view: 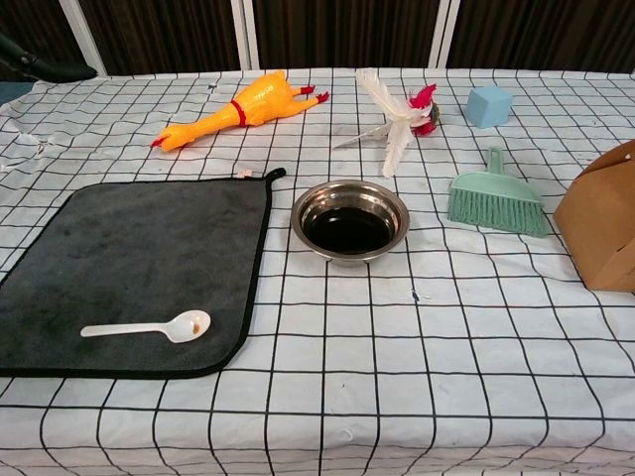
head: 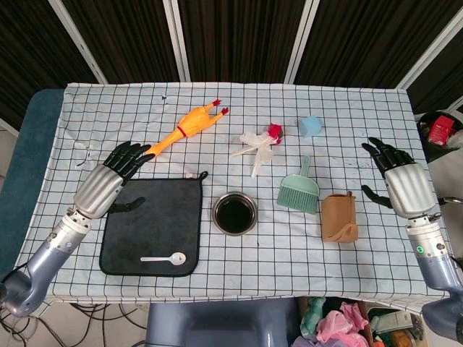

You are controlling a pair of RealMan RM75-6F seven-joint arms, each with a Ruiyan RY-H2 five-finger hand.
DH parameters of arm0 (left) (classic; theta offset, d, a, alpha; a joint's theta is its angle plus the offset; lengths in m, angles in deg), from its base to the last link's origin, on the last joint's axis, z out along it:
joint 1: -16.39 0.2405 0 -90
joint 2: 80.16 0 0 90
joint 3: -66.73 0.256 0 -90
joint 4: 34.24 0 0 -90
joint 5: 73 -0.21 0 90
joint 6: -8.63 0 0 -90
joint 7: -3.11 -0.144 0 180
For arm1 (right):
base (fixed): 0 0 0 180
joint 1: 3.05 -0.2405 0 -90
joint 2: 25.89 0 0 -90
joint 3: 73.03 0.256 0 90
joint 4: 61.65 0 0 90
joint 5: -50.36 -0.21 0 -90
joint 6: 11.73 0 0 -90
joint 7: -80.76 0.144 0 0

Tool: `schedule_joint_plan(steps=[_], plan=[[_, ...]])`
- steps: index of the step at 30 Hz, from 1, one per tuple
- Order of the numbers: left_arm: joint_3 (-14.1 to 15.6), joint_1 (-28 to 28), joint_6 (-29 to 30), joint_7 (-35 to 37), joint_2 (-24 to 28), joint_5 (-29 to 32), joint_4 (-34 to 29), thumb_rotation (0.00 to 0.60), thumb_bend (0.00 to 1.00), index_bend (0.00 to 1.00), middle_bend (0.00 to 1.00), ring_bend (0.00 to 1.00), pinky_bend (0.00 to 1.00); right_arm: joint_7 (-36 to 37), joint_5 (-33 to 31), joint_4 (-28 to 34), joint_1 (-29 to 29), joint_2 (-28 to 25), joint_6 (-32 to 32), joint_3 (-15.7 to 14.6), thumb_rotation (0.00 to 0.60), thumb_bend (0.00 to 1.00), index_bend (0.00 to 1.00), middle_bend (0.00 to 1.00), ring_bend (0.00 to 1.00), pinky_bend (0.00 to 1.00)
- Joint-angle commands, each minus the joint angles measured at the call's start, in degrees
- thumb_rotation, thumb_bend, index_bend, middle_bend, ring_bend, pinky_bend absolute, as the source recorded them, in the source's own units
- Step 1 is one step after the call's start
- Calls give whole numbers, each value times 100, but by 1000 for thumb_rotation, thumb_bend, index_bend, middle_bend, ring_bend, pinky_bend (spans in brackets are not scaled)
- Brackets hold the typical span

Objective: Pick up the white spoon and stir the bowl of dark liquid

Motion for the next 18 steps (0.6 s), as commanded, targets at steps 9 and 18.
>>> schedule_joint_plan(steps=[9,18], plan=[[136,61,49,-153,210,76,-254,600,227,92,41,0,0,-130,-91,329,80,-213,-94,-35,600,169,153,111,195,295],[182,104,143,-320,293,121,-350,600,226,92,41,0,0,-251,-190,499,122,-282,-157,-45,600,168,153,111,195,295]])
